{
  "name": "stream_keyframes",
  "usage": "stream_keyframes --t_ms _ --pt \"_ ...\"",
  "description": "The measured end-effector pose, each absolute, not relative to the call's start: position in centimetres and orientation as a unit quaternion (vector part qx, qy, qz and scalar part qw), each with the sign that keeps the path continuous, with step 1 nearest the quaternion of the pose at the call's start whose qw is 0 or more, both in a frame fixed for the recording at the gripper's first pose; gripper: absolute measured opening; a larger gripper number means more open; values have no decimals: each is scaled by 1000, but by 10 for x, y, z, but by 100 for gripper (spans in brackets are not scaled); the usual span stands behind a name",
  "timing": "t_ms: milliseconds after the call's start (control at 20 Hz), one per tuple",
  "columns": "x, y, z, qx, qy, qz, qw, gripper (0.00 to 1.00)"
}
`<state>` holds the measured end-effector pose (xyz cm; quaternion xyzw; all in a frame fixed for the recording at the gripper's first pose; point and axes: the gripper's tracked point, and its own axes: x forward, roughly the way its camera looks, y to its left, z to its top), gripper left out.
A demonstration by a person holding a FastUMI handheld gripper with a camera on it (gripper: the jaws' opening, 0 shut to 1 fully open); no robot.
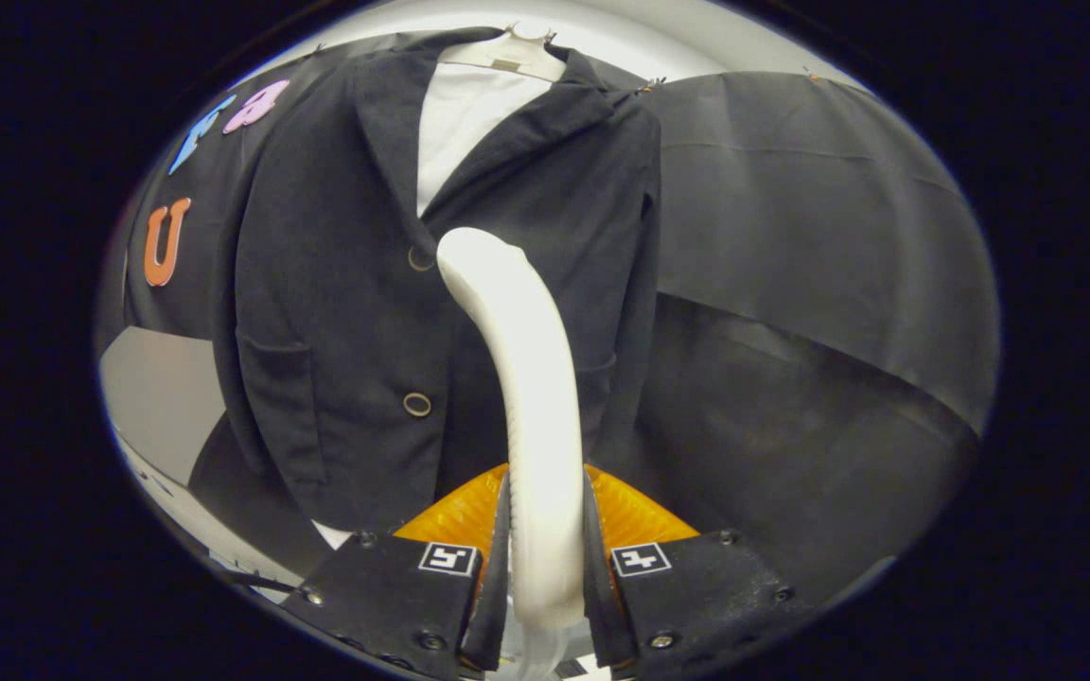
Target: Iron the clothes twice with a garment steamer, once on the left side and once on the right side.
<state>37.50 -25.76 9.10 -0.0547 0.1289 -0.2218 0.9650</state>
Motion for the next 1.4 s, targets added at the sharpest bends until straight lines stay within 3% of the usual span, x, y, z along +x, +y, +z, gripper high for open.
stream_keyframes --t_ms 1400 --pt "358 -279 -33 -29 251 -196 948 38"
